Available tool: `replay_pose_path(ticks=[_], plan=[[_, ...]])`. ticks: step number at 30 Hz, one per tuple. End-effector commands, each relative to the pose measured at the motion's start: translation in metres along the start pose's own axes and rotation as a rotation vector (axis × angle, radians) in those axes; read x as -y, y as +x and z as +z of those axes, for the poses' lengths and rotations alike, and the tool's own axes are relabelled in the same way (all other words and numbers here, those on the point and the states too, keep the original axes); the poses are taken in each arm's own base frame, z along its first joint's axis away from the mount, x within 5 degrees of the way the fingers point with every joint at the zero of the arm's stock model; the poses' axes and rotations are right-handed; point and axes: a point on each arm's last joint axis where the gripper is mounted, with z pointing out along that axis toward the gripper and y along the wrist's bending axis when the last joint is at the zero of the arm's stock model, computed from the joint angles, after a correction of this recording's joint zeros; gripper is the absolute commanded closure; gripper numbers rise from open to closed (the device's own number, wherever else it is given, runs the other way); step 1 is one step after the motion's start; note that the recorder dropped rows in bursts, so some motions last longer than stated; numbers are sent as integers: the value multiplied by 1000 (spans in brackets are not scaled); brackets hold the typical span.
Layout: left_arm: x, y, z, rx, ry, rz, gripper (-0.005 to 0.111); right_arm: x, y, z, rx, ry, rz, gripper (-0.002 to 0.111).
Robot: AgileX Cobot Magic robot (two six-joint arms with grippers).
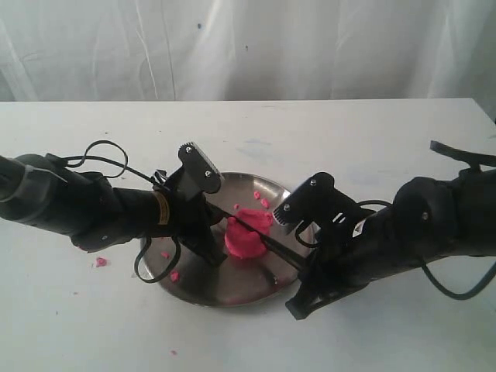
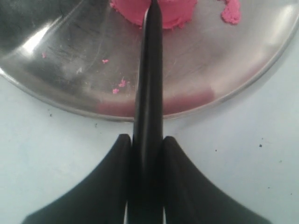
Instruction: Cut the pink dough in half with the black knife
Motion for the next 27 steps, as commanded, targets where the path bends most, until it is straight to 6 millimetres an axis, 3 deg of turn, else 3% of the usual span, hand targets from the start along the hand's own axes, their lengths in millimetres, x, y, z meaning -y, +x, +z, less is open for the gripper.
replay_pose_path(ticks=[1,12,19,27], plan=[[1,4,0,-23,4,7,107,0,-2,-3,7,-1,-9,108],[0,2,-1,-5,3,49,107,-1,-2,-3,3,-5,-9,108],[-4,-12,-12,48,-16,61,107,-1,-2,-3,1,-6,-9,108],[-3,-11,-11,45,-14,58,107,-1,-2,-3,1,-6,10,108]])
